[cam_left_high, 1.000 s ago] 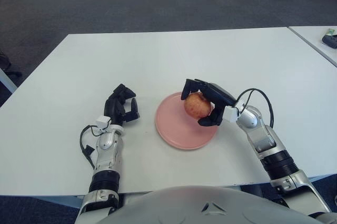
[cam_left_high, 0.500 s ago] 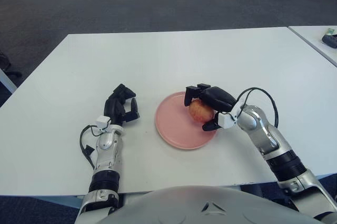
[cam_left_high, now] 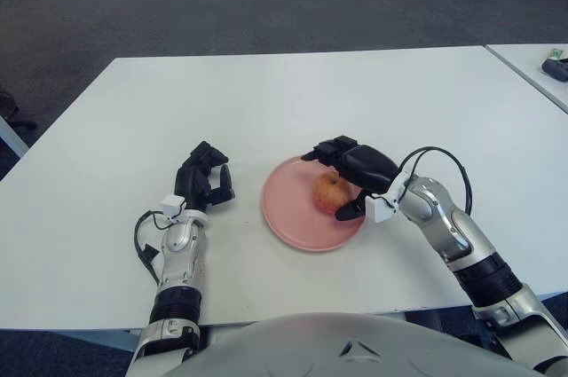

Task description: Put the apple into the plate.

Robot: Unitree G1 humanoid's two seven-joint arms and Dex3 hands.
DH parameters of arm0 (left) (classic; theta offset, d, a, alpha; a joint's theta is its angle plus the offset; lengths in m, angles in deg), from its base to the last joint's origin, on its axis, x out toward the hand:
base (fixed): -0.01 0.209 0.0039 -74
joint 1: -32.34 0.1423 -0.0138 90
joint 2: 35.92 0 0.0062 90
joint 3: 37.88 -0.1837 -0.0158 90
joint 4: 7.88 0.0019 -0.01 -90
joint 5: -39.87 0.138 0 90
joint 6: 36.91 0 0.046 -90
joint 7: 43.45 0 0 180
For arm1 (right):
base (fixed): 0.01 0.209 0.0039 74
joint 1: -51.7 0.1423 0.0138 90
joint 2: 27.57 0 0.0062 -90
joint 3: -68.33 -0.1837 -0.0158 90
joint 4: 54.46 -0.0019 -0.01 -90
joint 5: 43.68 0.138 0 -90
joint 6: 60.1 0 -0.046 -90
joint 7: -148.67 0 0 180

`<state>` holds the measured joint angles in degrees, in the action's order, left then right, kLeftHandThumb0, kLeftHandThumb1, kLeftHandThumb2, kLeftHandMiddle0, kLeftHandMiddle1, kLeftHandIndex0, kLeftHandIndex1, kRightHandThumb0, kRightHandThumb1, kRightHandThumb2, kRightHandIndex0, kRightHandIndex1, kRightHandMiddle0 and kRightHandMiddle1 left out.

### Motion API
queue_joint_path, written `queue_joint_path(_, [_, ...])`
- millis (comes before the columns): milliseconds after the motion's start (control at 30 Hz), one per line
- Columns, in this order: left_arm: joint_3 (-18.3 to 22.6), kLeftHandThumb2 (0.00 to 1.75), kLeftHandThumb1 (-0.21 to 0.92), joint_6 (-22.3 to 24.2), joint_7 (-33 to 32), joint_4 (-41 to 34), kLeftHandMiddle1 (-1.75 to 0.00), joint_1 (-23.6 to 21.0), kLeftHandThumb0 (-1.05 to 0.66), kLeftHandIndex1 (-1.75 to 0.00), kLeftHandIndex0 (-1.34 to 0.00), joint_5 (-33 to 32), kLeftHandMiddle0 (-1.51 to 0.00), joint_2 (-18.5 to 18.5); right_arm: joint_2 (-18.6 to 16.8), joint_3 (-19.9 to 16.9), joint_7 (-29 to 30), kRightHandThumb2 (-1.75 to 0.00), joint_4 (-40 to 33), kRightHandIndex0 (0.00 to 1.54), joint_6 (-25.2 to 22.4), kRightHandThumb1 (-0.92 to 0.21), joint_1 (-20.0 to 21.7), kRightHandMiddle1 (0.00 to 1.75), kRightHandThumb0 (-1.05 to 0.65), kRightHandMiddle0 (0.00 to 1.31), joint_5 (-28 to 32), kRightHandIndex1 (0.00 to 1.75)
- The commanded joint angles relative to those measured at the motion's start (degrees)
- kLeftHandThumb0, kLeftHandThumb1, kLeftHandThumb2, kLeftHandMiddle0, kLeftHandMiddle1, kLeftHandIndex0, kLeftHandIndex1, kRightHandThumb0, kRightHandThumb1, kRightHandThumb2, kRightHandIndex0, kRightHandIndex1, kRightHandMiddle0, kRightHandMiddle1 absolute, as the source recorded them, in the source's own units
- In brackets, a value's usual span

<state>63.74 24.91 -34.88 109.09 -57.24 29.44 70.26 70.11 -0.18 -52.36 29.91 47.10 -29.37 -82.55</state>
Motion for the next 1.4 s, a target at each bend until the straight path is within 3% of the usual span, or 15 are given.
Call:
queue_joint_path(0, [0.33,1.43,0.24,0.55,0.67,3.66,-1.75,3.59,-0.52,-1.75,-0.68,-1.31,-1.24,1.29,-0.46,-0.6,-0.35,-0.73,-1.34,0.0,-1.4,-0.56,0.77,0.01,-1.02,0.0,1.39,0.0])
queue_joint_path(300, [0.53,1.39,0.27,0.92,1.9,3.63,-1.75,3.59,-0.5,-1.75,-0.65,-2.2,-1.23,1.35,-0.76,-0.85,-0.25,-0.63,-2.17,0.0,-3.05,-0.62,0.32,0.0,-1.05,0.0,3.16,0.0])
queue_joint_path(600, [0.47,1.37,0.28,1.24,1.43,3.48,-1.75,3.66,-0.5,-1.75,-0.64,-1.52,-1.22,1.23,-0.71,-2.17,0.69,-0.6,-2.31,0.0,-2.13,-0.59,-0.24,0.0,-1.05,0.0,6.68,0.0])
queue_joint_path(800, [0.34,1.4,0.26,0.89,0.24,3.32,-1.75,3.75,-0.51,-1.75,-0.66,-0.36,-1.23,1.27,-1.61,-5.64,-1.28,-0.62,-3.79,0.0,-3.37,-0.61,-2.23,0.0,-1.05,0.0,16.88,0.0])
queue_joint_path(900, [0.27,1.39,0.26,0.78,0.15,3.16,-1.75,3.86,-0.5,-1.75,-0.66,-0.26,-1.23,1.38,-3.75,-7.79,-0.4,-0.62,-3.75,0.0,-4.8,-0.65,-3.42,0.0,-1.05,0.0,22.4,0.0])
queue_joint_path(967, [0.25,1.39,0.27,0.77,0.12,3.14,-1.75,3.88,-0.5,-1.75,-0.65,-0.24,-1.22,1.4,-5.53,-9.1,1.2,-0.58,-2.92,0.0,-4.92,-0.78,-3.88,0.0,-1.05,0.0,24.95,0.0])
queue_joint_path(1067, [0.28,1.37,0.28,0.96,0.42,3.11,-1.75,3.91,-0.5,-1.75,-0.64,-0.59,-1.22,1.47,-11.85,-12.03,7.67,-0.71,-0.36,0.0,-2.76,-0.88,-4.7,0.0,-1.02,0.0,29.29,0.0])
queue_joint_path(1167, [0.3,1.36,0.29,1.08,0.55,3.15,-1.75,3.89,-0.5,-1.75,-0.64,-0.71,-1.22,1.45,-16.61,-14.17,12.97,-0.83,1.34,0.0,-0.14,-0.91,-5.19,0.17,-0.96,0.0,31.7,0.0])
queue_joint_path(1200, [0.3,1.36,0.29,1.09,0.6,3.17,-1.75,3.89,-0.5,-1.75,-0.64,-0.73,-1.22,1.43,-17.92,-14.88,14.48,-0.85,2.05,0.01,0.66,-0.91,-5.13,0.36,-0.93,0.0,32.47,0.05])
queue_joint_path(1233, [0.29,1.36,0.29,1.09,0.64,3.18,-1.75,3.89,-0.49,-1.75,-0.64,-0.74,-1.22,1.42,-18.9,-15.4,15.58,-0.85,2.62,0.0,1.31,-0.91,-5.08,0.58,-0.9,0.0,32.98,0.18])
queue_joint_path(1267, [0.28,1.36,0.29,1.14,0.61,3.18,-1.75,3.89,-0.5,-1.75,-0.64,-0.7,-1.22,1.39,-20.44,-16.37,17.53,-0.85,3.55,0.0,2.1,-0.92,-4.97,0.66,-0.89,0.0,33.62,0.23])
queue_joint_path(1300, [0.27,1.37,0.29,1.18,0.58,3.18,-1.75,3.89,-0.5,-1.75,-0.64,-0.65,-1.22,1.37,-21.38,-16.98,18.77,-0.85,4.21,0.0,2.68,-0.91,-4.87,0.89,-0.84,0.0,33.95,0.45])
queue_joint_path(1367, [0.24,1.37,0.28,1.32,0.39,3.14,-1.75,3.9,-0.5,-1.75,-0.64,-0.5,-1.23,1.33,-23.62,-18.37,22.53,-0.88,5.36,0.0,3.67,-0.9,-4.99,1.13,-0.79,0.0,33.45,0.7])
